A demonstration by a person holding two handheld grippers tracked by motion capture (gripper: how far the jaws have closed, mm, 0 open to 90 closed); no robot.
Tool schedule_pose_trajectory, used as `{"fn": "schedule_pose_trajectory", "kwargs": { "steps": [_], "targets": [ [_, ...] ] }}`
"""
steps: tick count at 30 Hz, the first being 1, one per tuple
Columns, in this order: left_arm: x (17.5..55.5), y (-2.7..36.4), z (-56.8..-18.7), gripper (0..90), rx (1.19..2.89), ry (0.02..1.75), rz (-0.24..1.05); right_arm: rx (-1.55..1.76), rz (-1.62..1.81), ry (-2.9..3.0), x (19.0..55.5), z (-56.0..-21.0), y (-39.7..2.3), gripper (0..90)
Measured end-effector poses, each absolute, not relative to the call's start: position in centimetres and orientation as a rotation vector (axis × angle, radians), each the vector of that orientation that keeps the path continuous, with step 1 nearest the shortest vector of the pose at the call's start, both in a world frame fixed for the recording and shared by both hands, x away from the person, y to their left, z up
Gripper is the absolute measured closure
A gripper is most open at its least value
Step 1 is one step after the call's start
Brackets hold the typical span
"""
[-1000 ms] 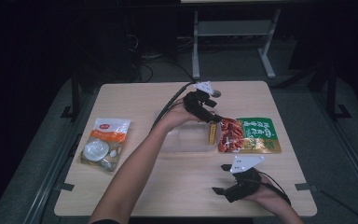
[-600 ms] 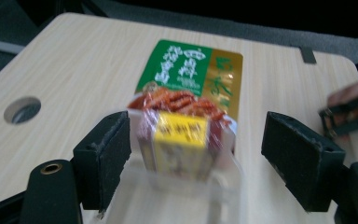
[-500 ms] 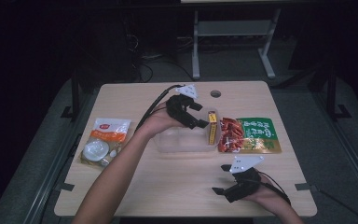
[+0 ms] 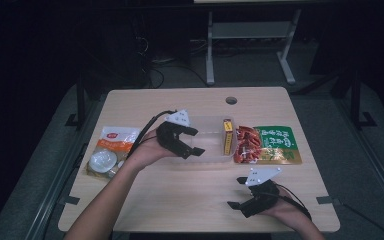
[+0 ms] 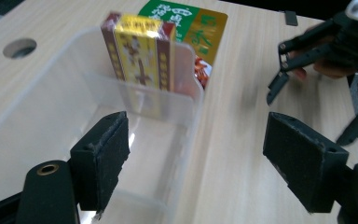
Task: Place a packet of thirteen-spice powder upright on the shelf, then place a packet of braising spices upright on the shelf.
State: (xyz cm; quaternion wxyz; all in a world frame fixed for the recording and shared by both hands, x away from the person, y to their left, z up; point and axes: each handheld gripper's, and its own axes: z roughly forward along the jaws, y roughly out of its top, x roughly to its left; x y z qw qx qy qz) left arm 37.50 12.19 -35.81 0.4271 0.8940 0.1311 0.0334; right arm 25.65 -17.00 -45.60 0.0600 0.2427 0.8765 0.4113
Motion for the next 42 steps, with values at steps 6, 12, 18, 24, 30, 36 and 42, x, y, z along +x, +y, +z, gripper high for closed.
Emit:
{"fn": "schedule_pose_trajectory", "kwargs": {
  "steps": [6, 12, 18, 24, 30, 36, 42],
  "targets": [
    [35.7, 14.1, -36.9, 21.9, 2.234, 0.341, 0.093, 0.732, 1.235, 2.66, 25.7, -45.7, -16.9, 13.9],
    [33.7, 15.6, -38.4, 21.9, 2.234, 0.366, 0.078, 0.741, 1.229, 2.661, 25.7, -45.8, -16.9, 13.9],
    [32.0, 17.0, -40.1, 21.9, 2.241, 0.401, 0.082, 0.742, 1.225, 2.662, 25.7, -45.8, -16.8, 13.9],
    [30.5, 18.5, -41.6, 22.0, 2.281, 0.428, 0.109, 0.744, 1.213, 2.662, 25.7, -45.8, -16.8, 13.9],
    [29.0, 20.3, -42.8, 21.9, 2.274, 0.478, 0.134, 0.77, 1.195, 2.64, 25.9, -45.7, -17.2, 13.9],
    [27.9, 22.1, -43.5, 21.9, 2.274, 0.515, 0.149, 0.914, 1.154, 2.554, 27.0, -44.8, -18.6, 13.9],
    [28.1, 22.8, -43.9, 21.0, 2.28, 0.537, 0.152, 1.052, 1.134, 2.439, 29.4, -43.9, -20.0, 16.3]
  ]
}}
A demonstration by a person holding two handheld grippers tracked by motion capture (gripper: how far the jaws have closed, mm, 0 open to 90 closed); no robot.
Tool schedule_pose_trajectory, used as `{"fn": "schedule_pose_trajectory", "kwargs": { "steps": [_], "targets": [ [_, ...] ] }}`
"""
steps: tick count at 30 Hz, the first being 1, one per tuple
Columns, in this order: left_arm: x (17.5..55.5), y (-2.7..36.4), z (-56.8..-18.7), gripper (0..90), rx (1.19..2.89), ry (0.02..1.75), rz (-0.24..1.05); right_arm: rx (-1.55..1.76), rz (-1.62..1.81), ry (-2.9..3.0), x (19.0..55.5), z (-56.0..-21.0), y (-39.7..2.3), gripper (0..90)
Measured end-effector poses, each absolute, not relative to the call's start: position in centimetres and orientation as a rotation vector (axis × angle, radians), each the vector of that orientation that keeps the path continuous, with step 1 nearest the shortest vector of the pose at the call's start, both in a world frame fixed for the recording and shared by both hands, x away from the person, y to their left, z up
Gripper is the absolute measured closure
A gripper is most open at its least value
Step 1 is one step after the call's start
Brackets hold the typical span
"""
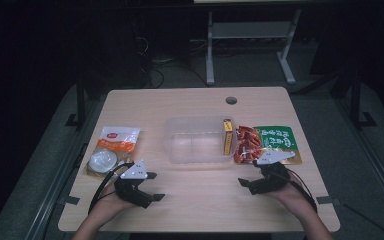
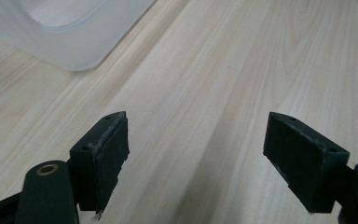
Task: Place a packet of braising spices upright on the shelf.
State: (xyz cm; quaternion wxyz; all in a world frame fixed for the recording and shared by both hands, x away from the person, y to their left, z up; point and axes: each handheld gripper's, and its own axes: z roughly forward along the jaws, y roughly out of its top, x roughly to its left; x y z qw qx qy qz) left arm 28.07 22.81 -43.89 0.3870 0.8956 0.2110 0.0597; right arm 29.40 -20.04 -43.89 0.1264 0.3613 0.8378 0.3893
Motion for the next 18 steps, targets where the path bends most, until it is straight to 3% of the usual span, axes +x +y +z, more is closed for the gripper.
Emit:
{"fn": "schedule_pose_trajectory", "kwargs": {
  "steps": [2, 4, 12, 14, 18],
  "targets": [
    [28.1, 22.7, -44.0, 20.5, 2.286, 0.534, 0.143, 1.099, 1.132, 2.403, 30.2, -43.8, -20.4, 21.7],
    [28.1, 22.7, -44.1, 20.5, 2.296, 0.522, 0.138, 1.168, 1.109, 2.359, 31.0, -43.7, -20.8, 33.1],
    [28.1, 23.0, -44.4, 20.5, 2.283, 0.541, 0.173, 1.335, 1.014, 2.195, 34.8, -43.4, -22.4, 56.3],
    [28.2, 22.9, -44.6, 20.5, 2.286, 0.54, 0.168, 1.361, 1.016, 2.158, 36.0, -43.2, -22.7, 70.1],
    [28.1, 22.9, -44.5, 20.7, 2.286, 0.546, 0.165, 1.435, 1.018, 2.107, 38.0, -43.3, -22.9, 83.3]
  ]
}}
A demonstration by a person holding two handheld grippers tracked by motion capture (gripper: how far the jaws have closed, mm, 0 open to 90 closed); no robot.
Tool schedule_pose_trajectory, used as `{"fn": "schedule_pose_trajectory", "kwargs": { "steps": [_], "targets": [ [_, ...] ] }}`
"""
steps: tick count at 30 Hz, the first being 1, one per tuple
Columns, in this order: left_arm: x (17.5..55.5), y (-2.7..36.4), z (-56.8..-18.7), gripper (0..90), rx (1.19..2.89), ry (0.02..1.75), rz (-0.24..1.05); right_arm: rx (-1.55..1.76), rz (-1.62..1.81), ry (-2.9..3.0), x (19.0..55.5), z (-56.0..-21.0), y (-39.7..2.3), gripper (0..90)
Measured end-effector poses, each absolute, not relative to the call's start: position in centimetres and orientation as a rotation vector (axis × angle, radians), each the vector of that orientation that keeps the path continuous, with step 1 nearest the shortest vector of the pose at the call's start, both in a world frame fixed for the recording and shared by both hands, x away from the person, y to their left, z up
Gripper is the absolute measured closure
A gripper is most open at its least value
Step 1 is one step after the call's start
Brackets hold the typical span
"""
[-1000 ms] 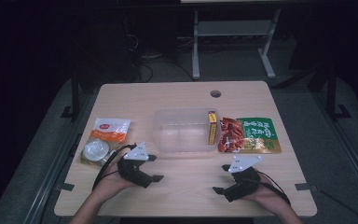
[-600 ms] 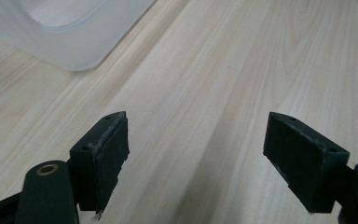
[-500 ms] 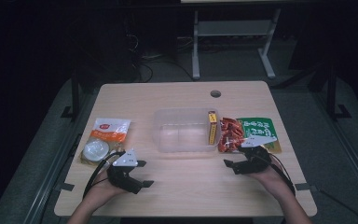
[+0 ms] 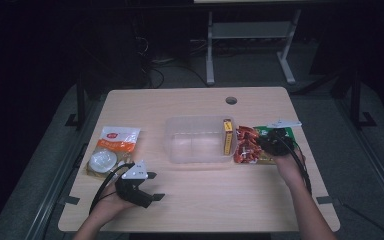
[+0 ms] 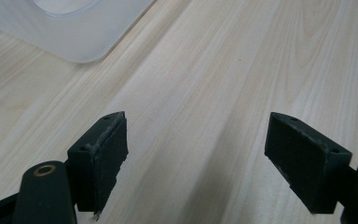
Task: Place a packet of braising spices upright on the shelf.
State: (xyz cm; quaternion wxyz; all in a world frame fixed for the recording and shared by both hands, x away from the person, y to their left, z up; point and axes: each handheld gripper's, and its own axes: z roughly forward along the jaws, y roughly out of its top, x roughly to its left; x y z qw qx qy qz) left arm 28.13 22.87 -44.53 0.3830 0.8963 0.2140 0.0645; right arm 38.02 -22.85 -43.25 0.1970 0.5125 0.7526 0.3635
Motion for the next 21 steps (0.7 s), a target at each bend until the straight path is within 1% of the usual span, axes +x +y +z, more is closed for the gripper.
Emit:
{"fn": "schedule_pose_trajectory", "kwargs": {
  "steps": [2, 3, 5, 12, 21],
  "targets": [
    [28.1, 22.9, -44.5, 21.1, 2.278, 0.546, 0.161, 1.467, 1.012, 2.082, 39.2, -43.5, -22.8, 88.6],
    [28.1, 22.9, -44.5, 21.4, 2.276, 0.547, 0.158, 1.472, 1.012, 2.072, 39.6, -43.5, -22.7, 89.6],
    [28.2, 22.9, -44.6, 21.8, 2.28, 0.546, 0.156, 1.491, 1.04, 2.058, 40.5, -43.9, -22.6, 89.8],
    [28.2, 22.8, -44.7, 22.7, 2.285, 0.54, 0.14, 1.532, 0.961, 2.062, 43.7, -44.8, -21.3, 89.7],
    [28.2, 22.6, -44.8, 23.6, 2.291, 0.529, 0.128, 1.604, 0.937, 2.016, 45.9, -46.2, -21.4, 89.7]
  ]
}}
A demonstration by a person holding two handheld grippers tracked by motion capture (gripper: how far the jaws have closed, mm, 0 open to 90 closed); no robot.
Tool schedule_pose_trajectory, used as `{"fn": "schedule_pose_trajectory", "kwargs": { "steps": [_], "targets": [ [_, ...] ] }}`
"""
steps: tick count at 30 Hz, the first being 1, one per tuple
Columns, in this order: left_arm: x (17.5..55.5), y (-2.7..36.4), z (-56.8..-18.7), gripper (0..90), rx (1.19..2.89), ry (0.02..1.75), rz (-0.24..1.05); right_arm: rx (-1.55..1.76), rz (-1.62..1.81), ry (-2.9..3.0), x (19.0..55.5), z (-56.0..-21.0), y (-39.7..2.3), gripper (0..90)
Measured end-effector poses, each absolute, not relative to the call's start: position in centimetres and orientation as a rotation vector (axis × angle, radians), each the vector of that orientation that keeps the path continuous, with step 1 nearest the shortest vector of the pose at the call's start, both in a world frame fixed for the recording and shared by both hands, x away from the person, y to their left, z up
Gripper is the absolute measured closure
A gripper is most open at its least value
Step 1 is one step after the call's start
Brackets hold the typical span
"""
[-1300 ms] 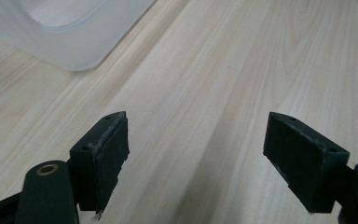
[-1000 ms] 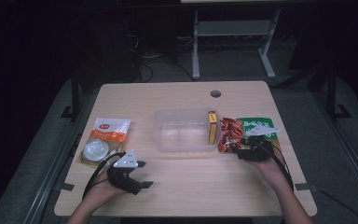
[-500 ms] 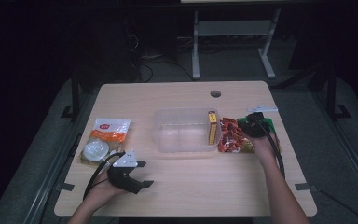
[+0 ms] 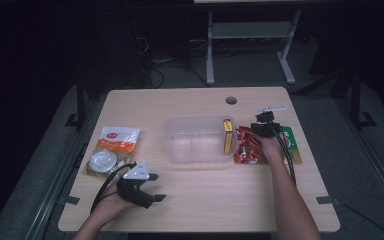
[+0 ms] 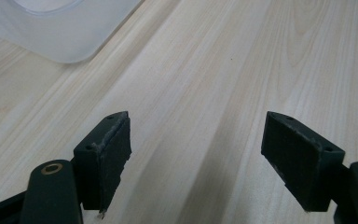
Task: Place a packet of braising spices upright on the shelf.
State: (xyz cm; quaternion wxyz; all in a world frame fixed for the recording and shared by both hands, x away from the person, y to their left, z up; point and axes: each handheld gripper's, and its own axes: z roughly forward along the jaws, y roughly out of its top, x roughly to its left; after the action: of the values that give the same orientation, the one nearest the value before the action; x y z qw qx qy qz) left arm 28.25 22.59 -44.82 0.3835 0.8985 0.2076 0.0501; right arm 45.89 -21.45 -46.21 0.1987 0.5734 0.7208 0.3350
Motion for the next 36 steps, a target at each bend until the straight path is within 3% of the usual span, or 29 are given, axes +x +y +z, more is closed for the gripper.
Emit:
{"fn": "schedule_pose_trajectory", "kwargs": {
  "steps": [15, 36],
  "targets": [
    [28.2, 22.5, -44.9, 23.7, 2.304, 0.534, 0.122, 1.57, 0.887, 2.061, 45.1, -47.2, -21.2, 89.9],
    [27.9, 21.9, -44.9, 23.7, 2.322, 0.519, 0.116, 1.446, 0.915, 2.154, 40.0, -47.3, -21.8, 90.0]
  ]
}}
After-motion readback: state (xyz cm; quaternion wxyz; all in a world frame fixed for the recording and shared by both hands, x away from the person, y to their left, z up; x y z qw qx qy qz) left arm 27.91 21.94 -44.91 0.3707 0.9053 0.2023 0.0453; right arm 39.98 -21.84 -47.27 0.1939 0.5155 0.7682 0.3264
